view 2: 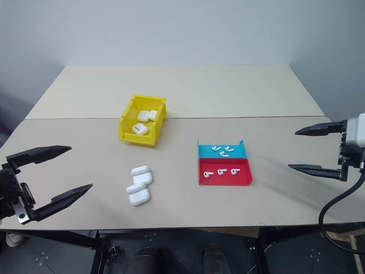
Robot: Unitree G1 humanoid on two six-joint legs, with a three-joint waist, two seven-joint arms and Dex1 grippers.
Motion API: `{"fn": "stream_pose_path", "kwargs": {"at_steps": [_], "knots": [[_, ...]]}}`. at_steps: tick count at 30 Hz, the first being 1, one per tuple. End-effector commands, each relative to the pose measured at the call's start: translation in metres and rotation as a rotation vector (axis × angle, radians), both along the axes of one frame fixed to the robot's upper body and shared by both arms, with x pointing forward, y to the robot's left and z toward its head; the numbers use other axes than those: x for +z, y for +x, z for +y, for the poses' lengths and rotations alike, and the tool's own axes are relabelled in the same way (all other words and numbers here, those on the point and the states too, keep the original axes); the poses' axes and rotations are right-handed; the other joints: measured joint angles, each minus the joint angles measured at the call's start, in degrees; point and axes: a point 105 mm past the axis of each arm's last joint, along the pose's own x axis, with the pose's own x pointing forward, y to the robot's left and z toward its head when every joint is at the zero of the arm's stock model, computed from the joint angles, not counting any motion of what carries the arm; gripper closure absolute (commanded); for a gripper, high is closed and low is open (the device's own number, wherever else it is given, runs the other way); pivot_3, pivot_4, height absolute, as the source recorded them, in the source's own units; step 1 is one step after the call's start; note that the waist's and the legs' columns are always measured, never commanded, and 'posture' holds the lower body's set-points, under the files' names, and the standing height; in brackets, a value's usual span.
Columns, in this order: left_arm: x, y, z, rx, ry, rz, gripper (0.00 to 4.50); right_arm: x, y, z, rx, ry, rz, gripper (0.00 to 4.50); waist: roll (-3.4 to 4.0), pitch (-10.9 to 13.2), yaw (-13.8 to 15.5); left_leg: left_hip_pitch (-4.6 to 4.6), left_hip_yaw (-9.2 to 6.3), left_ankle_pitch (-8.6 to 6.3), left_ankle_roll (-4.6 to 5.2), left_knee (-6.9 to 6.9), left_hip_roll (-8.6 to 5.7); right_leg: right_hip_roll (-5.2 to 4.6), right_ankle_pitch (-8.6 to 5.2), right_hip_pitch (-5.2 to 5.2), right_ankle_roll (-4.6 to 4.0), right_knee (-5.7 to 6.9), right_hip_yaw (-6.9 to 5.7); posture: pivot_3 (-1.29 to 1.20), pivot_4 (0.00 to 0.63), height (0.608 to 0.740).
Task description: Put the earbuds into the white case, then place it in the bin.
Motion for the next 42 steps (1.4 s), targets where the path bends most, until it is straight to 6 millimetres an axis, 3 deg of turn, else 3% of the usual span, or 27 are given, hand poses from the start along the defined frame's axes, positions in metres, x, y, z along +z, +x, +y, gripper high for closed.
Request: {"fn": "stream_pose_path", "kwargs": {"at_steps": [1,13,19,22,25,29,33,37,42], "knots": [[0.004,-0.001,0.002,0.015,0.006,-0.005,0.00,0.009,-0.001,0.003,0.016,-0.005,-0.039,0.07,0.00,0.00,-0.02,0.00,0.00,0.00,0.00,0.00,0.00,0.00,0.00,0.00,0.00,0.00,0.00,0.00,0.150,0.740],[0.003,0.009,0.010,0.233,0.068,-0.057,0.00,0.009,0.007,0.003,0.018,0.001,-0.043,0.07,0.00,0.00,-0.12,0.01,0.00,0.00,0.00,0.00,0.00,0.00,0.00,0.00,0.00,0.00,0.01,0.00,0.150,0.740],[-0.015,0.013,0.015,0.425,0.062,0.077,0.00,0.012,0.006,0.002,0.027,0.008,-0.043,0.07,-0.02,0.01,-0.09,0.00,-0.05,0.00,0.00,-0.01,0.02,0.00,0.00,-0.01,0.00,0.02,-0.02,0.00,0.150,0.740],[-0.022,0.016,0.001,0.437,0.045,0.157,0.00,0.007,0.005,-0.002,0.014,0.008,-0.038,0.07,-0.05,0.02,0.45,0.04,-0.09,0.00,0.00,0.00,0.02,-0.04,0.01,0.04,-0.01,0.05,-0.03,0.00,0.150,0.740],[-0.030,0.019,-0.015,0.522,-0.087,0.293,0.00,0.001,0.006,-0.005,-0.001,0.011,-0.033,0.07,-0.05,0.03,0.81,0.05,-0.07,0.00,0.00,0.00,0.01,-0.10,0.01,0.03,-0.01,0.04,-0.03,0.00,0.150,0.740],[-0.057,0.024,-0.022,0.727,-0.186,0.497,0.00,-0.006,0.004,-0.005,-0.005,0.023,-0.016,0.07,0.07,0.03,1.28,0.08,-0.06,0.00,0.00,-0.01,-0.05,-0.18,0.03,0.04,-0.03,0.10,-0.02,0.00,0.150,0.740],[-0.079,0.018,-0.038,0.688,-0.224,0.639,0.00,-0.008,0.004,-0.007,-0.014,0.021,-0.003,0.07,0.22,0.05,1.24,0.07,0.01,0.01,-0.01,-0.08,-0.10,-0.13,0.03,0.01,-0.06,0.06,-0.01,0.00,0.150,0.740],[-0.108,0.007,-0.039,0.746,-0.222,0.781,0.00,-0.010,0.006,-0.008,-0.023,0.022,0.004,0.07,0.28,0.03,1.32,0.06,0.04,0.02,-0.03,-0.09,-0.11,-0.11,0.03,0.01,-0.07,0.02,-0.01,0.00,0.150,0.740],[-0.120,0.011,-0.066,0.788,-0.316,0.839,0.00,-0.007,0.007,-0.005,-0.017,0.022,0.011,0.07,0.42,0.04,1.92,0.07,-0.02,0.06,-0.09,-0.11,-0.12,-0.11,0.06,0.09,-0.04,-0.02,-0.01,0.00,0.150,0.740]]}}
